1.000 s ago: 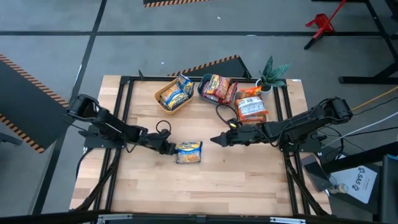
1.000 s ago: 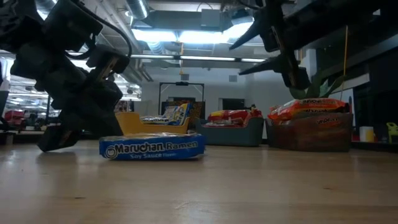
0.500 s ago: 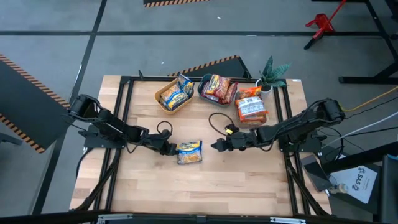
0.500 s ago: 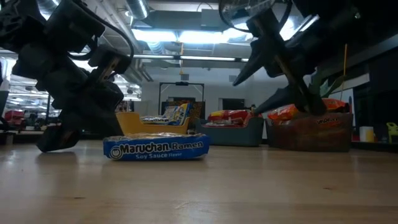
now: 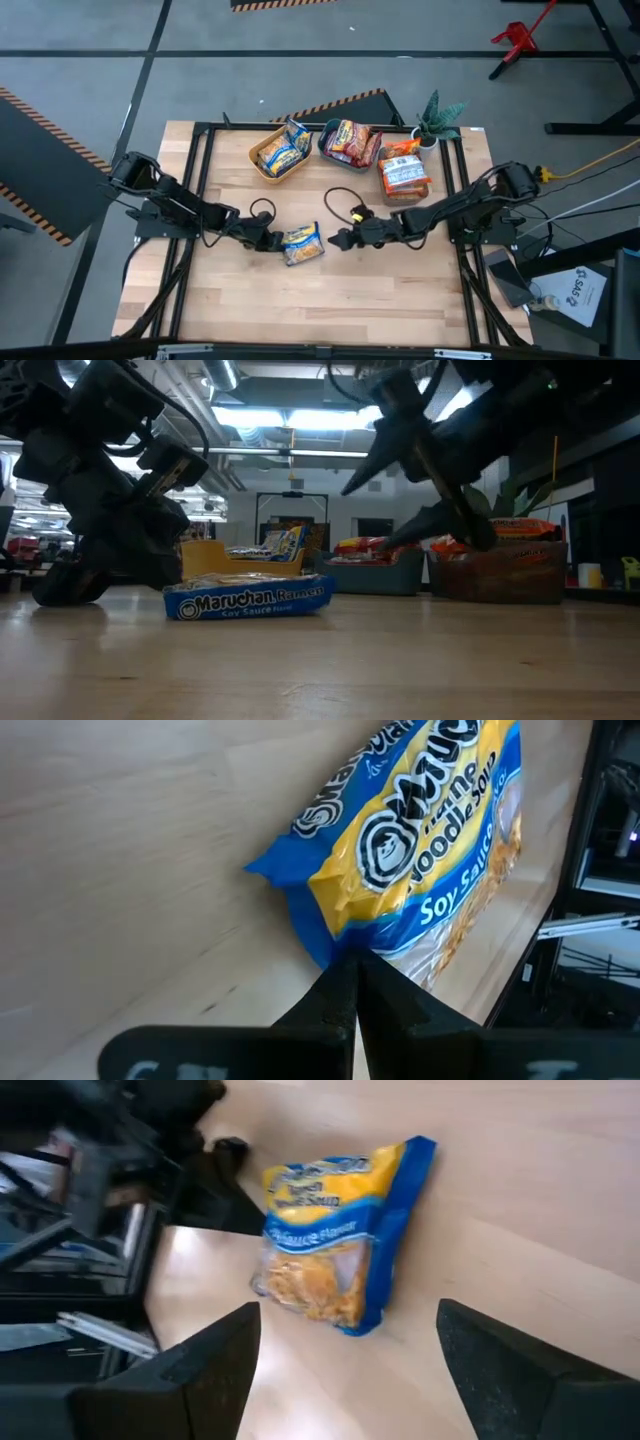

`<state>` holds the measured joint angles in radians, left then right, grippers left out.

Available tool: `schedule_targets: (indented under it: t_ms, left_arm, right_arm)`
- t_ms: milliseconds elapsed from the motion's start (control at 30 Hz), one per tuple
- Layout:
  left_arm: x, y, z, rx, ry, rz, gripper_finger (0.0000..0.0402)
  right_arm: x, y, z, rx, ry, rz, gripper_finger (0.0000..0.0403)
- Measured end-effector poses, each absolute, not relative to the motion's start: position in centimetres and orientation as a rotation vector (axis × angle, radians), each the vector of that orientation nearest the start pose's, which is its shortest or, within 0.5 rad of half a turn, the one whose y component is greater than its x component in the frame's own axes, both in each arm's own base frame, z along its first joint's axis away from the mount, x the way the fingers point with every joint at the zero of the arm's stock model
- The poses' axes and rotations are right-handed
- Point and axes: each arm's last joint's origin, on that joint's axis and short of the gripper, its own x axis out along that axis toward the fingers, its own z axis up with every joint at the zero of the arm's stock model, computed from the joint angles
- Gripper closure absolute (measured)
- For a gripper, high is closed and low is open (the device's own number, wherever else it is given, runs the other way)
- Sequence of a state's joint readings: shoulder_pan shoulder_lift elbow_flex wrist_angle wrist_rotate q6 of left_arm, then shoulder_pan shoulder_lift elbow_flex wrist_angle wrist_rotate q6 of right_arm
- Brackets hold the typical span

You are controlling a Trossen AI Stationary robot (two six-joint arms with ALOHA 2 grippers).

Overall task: Sort Maruchan noodles
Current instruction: Put the blue noodle pack into the yellow bin

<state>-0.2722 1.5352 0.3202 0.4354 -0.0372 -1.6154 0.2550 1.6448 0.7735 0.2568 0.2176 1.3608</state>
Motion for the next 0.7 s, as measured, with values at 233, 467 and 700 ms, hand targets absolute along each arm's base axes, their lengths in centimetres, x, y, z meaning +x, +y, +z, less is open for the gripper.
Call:
schedule_targets:
  t_ms: [233,467,700]
  left_arm:
    - [21.2,-5.8,9.0,-1.400,0.768,0.456,0.0401]
    - [21.2,-5.8,8.9,-1.403,0.779,0.473,0.0401]
    - [21.1,-5.8,8.9,-1.409,0.783,0.486,0.0401]
  right_arm:
    - [33.1,7.7,14.9,1.147,0.536,-0.409,0.0114]
    - [33.8,7.4,14.8,1.130,0.542,-0.402,0.0114]
    - [34.1,7.4,14.4,1.113,0.535,-0.399,0.0114]
